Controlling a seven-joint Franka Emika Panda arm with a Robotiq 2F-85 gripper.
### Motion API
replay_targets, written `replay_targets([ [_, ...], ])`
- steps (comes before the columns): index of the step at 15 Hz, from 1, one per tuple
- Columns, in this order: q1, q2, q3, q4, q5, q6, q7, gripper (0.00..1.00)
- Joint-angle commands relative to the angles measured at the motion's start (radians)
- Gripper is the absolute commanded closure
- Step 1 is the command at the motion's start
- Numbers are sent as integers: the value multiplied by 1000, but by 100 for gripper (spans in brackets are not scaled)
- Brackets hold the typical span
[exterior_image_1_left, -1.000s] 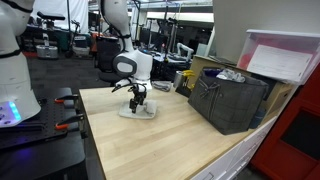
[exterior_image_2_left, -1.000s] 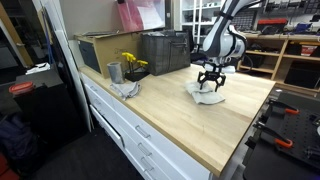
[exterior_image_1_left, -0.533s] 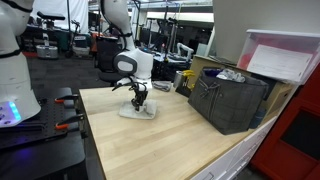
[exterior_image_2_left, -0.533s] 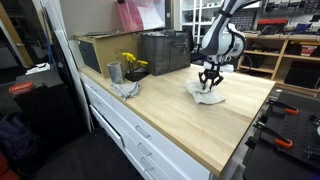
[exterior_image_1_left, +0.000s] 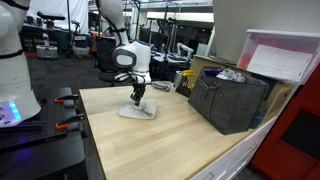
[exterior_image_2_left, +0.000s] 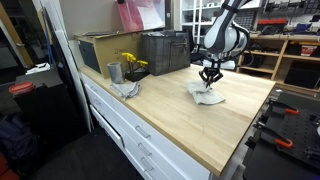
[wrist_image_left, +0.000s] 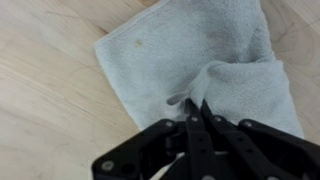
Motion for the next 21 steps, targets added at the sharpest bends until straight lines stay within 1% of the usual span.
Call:
replay_targets([
  [1,181,-79,-139,-11,-197,-83,179,99],
  [3,235,-90,-165,28,-307,-133,262,99],
  [5,253,-90,-154,82,-391,-186,322,99],
  [8,241,-77,-114,176,-469,-270,377,99],
  [10,207,-65,-78,240,-450,-327,380,99],
  [13,157,-52,-51,310,-412,-402,403,99],
  [17,113,-45,-34,336,-416,-440,408,99],
  [21,112,-32,-30,335,-441,-460,436,99],
])
